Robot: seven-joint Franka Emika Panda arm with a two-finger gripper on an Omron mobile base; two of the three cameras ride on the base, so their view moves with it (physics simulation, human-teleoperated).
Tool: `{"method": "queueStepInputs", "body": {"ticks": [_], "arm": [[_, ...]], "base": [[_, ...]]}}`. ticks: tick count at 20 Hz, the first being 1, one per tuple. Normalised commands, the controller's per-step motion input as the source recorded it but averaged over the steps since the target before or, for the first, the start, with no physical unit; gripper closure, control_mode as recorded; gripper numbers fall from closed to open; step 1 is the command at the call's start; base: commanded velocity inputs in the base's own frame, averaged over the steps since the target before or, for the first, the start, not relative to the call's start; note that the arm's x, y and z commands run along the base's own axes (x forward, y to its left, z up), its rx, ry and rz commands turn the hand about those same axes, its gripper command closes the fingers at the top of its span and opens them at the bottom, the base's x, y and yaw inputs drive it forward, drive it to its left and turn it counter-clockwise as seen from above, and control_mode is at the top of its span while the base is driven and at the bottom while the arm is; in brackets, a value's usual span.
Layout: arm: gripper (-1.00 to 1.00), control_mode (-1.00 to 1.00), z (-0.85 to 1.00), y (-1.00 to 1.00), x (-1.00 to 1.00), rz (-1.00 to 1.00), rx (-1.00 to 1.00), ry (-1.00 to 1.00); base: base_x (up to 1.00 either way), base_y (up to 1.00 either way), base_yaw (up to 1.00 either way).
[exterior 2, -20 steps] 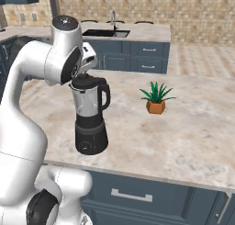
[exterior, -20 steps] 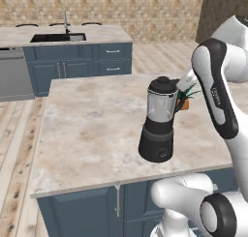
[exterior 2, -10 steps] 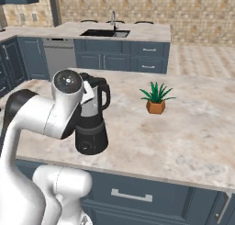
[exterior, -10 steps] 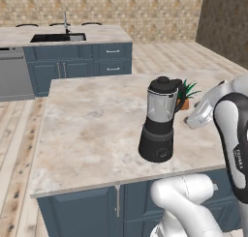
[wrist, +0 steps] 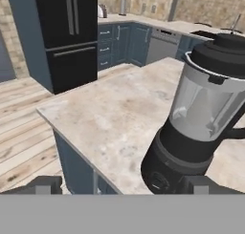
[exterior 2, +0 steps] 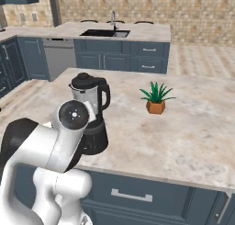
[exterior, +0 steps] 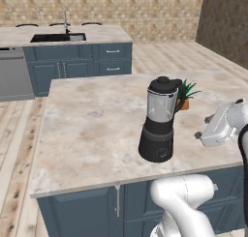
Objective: Open the blender lid, put the pear in the blender, close the lid, and start the blender.
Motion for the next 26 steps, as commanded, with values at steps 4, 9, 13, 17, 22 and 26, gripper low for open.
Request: {"method": "queueStepInputs", "body": {"ticks": [4, 9, 13, 17, 22, 26], "arm": [[-1.0, -1.0, -0.13, 0.0, 0.03, 0.01, 0.13, -0.03], [-1.0, -1.0, -0.37, 0.0, 0.03, 0.08, 0.11, -0.04], [-1.0, -1.0, -0.63, 0.01, 0.0, 0.09, 0.11, -0.1], [-1.0, -1.0, -0.72, 0.08, 0.0, 0.1, 0.1, -0.2], [-1.0, -1.0, -0.72, 0.23, 0.0, 0.07, 0.05, -0.21], [-1.0, -1.0, -0.58, 0.33, 0.0, 0.04, 0.03, -0.16]], "base": [[0.0, 0.0, 0.0], [0.0, 0.0, 0.0], [0.0, 0.0, 0.0], [0.0, 0.0, 0.0], [0.0, 0.0, 0.0], [0.0, 0.0, 0.0]]}}
